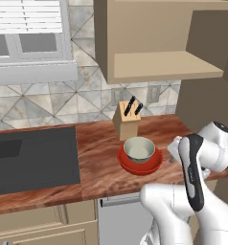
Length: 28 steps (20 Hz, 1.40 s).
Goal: Pick up the bowls on the counter and stack them on top of one another in the open cabinet. Place the smaller bowl on top of the larger bowl.
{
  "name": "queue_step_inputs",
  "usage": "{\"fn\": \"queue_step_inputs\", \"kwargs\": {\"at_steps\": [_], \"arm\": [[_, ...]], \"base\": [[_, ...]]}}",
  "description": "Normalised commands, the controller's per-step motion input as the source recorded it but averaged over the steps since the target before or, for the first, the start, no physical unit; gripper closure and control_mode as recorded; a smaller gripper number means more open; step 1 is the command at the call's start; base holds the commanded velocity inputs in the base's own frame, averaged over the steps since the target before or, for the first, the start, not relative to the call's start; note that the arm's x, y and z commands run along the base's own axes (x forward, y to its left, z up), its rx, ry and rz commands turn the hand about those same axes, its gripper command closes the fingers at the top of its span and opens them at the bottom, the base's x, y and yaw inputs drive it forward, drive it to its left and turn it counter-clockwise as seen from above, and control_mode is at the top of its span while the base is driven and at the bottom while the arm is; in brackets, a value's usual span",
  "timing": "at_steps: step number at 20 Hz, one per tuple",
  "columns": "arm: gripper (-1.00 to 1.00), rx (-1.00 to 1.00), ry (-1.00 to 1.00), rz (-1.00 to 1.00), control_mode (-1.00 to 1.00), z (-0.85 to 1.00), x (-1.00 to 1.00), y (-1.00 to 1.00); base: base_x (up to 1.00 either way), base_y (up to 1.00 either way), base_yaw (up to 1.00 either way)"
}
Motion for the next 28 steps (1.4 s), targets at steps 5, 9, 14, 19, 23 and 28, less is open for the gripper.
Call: {"fn": "queue_step_inputs", "kwargs": {"at_steps": [5,9,14,19,23,28], "arm": [[-1.0,0.0,0.0,0.0,-1.0,-0.04,0.34,-0.12],[-1.0,0.0,0.0,0.0,-1.0,-0.1,0.47,0.0],[-1.0,0.0,0.0,0.0,-1.0,-0.09,0.36,0.0],[-1.0,0.0,0.0,0.0,-1.0,-0.31,0.21,-0.01],[-1.0,0.0,0.0,0.0,-1.0,-0.28,0.16,0.0],[-1.0,0.0,-0.02,0.01,-1.0,-0.17,0.17,0.0]], "base": [[0.0,0.0,0.0],[0.0,0.0,0.0],[0.0,0.0,0.0],[0.0,0.0,0.0],[0.0,0.0,0.0],[0.0,0.0,0.0]]}}
